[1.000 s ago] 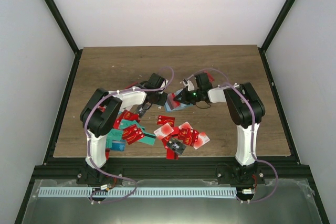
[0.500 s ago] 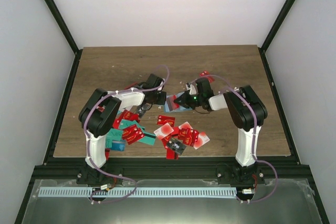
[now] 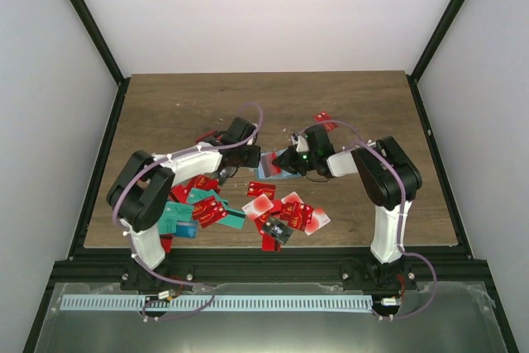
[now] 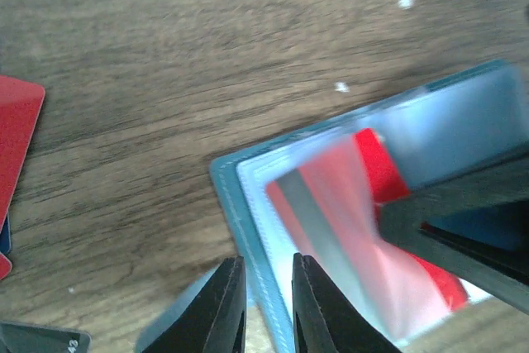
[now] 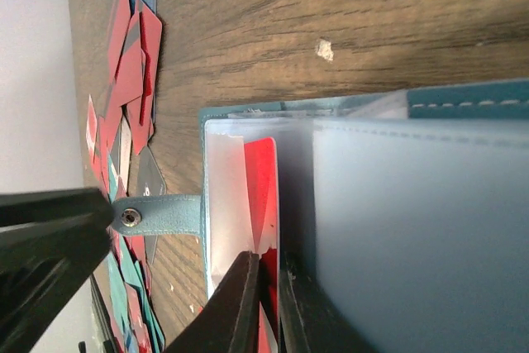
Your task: Put the credit cards into the card holder
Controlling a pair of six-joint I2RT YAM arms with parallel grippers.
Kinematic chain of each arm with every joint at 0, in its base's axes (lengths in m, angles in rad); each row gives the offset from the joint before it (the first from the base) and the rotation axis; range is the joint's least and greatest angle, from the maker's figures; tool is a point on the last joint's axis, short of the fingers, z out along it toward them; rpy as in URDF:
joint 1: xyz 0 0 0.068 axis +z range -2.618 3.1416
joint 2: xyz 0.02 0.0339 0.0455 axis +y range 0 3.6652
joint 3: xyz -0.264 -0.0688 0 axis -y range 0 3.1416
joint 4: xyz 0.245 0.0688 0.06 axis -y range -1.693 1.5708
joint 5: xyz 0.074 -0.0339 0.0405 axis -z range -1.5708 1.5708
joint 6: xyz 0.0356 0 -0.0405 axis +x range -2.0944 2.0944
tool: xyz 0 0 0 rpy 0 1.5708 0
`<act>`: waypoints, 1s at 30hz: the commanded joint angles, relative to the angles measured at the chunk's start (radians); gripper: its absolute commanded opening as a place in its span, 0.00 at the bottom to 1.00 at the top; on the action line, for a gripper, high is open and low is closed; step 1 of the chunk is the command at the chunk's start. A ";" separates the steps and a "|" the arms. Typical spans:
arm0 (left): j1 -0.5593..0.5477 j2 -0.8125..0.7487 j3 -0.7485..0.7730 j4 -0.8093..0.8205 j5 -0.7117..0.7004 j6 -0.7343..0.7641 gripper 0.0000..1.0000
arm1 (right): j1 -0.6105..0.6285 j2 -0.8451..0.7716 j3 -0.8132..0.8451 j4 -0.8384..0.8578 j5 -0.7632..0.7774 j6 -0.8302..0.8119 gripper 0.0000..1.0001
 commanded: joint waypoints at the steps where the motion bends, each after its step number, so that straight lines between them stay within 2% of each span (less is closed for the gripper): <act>1: -0.037 -0.054 0.010 -0.040 -0.010 0.004 0.18 | 0.016 0.021 -0.014 -0.090 0.037 -0.012 0.09; 5: -0.047 -0.021 0.006 -0.006 0.164 0.013 0.17 | 0.016 0.012 -0.009 -0.090 0.034 -0.013 0.09; 11: -0.049 0.056 0.012 0.028 0.228 0.033 0.14 | 0.016 -0.009 0.004 -0.109 0.021 -0.032 0.11; 15: -0.049 0.102 0.023 0.016 0.195 0.044 0.11 | 0.014 -0.036 0.009 -0.127 0.011 -0.048 0.16; 22: -0.050 0.123 0.009 -0.014 0.111 0.047 0.10 | 0.003 -0.111 0.038 -0.224 0.032 -0.117 0.31; 30: -0.050 0.109 0.013 -0.029 0.078 0.044 0.09 | -0.008 -0.161 0.052 -0.301 0.114 -0.195 0.31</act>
